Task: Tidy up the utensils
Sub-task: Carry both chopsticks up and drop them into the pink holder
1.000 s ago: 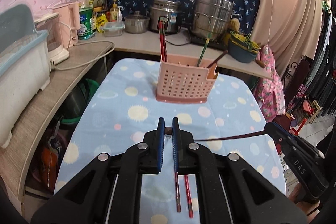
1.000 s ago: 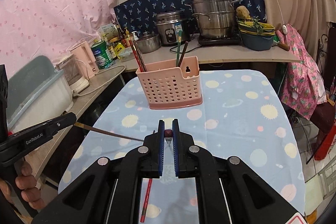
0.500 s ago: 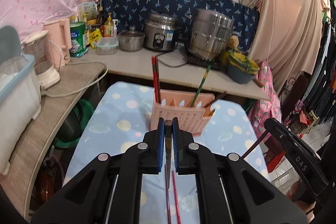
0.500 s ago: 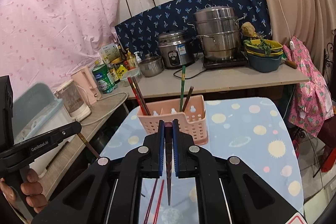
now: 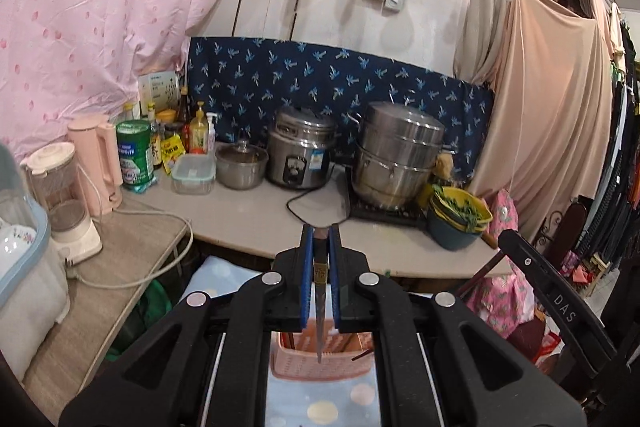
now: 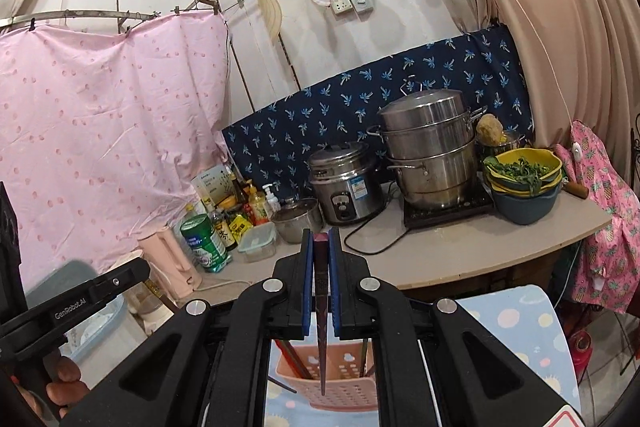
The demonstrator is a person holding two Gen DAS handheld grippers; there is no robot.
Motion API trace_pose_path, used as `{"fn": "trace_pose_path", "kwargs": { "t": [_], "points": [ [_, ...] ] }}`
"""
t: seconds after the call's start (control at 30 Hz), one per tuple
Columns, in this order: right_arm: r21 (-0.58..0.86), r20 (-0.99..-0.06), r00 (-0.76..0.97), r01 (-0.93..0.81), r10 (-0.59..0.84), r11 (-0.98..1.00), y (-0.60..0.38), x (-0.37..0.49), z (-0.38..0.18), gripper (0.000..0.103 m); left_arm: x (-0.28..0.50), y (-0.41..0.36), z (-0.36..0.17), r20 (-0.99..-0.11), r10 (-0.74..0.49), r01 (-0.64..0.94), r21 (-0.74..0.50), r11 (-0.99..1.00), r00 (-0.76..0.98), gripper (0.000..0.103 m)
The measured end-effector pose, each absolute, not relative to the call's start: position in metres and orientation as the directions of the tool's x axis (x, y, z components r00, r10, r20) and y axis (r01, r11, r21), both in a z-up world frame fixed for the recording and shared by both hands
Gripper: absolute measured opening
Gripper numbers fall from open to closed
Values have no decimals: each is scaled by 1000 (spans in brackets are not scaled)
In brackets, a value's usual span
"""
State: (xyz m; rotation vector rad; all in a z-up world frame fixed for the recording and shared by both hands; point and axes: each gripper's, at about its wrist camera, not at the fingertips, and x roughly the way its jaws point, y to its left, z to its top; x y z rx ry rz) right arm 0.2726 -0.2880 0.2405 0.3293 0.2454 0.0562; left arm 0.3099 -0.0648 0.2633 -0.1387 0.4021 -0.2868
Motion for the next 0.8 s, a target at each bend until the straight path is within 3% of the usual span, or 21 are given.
{"fn": "trace_pose_path", "kwargs": {
  "t": [0.3,0.8],
  "points": [
    [296,-302,950,21,73,955,-287,329,213,7,355,-73,236,-406,-284,228,-181,957,869,7],
    [274,-422,902,28,93,961,-275,353,158,8,370,-80,185,-481,-271,213,-172,962,834,11]
  ]
}}
